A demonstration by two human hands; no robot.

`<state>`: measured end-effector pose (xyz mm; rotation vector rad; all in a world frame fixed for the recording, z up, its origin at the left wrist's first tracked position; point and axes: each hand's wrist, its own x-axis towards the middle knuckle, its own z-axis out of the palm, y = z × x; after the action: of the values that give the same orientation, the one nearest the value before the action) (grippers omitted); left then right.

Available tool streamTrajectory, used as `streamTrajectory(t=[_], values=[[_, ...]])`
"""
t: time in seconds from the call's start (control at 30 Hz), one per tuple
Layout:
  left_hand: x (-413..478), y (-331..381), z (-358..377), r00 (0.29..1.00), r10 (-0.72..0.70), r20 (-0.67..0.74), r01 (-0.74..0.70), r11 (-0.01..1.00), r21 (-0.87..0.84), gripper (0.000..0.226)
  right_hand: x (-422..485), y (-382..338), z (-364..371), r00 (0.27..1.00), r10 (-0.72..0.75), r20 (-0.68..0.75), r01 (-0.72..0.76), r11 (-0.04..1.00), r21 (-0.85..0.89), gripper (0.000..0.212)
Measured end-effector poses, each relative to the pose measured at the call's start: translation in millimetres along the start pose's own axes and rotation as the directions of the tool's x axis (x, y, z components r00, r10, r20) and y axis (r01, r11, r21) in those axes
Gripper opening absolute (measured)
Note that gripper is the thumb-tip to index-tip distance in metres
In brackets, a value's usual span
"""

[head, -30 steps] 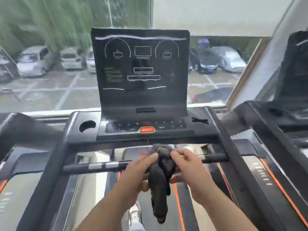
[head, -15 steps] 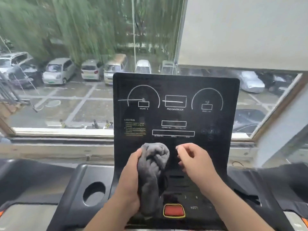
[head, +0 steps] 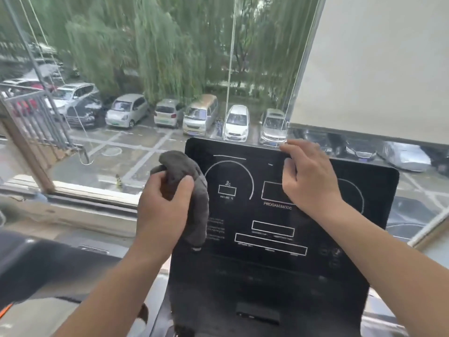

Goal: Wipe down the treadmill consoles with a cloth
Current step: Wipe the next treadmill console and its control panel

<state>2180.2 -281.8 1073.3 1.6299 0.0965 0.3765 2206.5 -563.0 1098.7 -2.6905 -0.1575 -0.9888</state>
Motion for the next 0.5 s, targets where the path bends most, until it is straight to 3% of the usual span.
streamTrajectory(t=[0.1,0.2,0.3,0.37,0.5], values=[[32,-7,19,0.977,0.212,0.021,-0.212,0.952,0.219,0.030,8,21,9,0.999,0.046,0.020,-0.044,0.993,-0.110,0.046],[58,-23,35,0.919,0.387,0.075,-0.374,0.793,0.481,0.036,2,20,20,0.991,0.044,-0.124,-0.062,0.988,-0.144,0.038],[81,-28,36,0.734,0.673,0.085,-0.534,0.496,0.684,0.040,0,19,30,0.973,0.034,-0.229,-0.069,0.987,-0.144,0.035],[96,-23,36,0.629,0.760,0.161,-0.613,0.358,0.704,0.044,1,22,36,0.960,0.003,-0.280,-0.051,0.985,-0.166,0.033],[99,-31,55,0.619,0.753,0.224,-0.697,0.395,0.599,0.042,5,20,46,0.931,0.020,-0.365,-0.081,0.985,-0.151,0.030]])
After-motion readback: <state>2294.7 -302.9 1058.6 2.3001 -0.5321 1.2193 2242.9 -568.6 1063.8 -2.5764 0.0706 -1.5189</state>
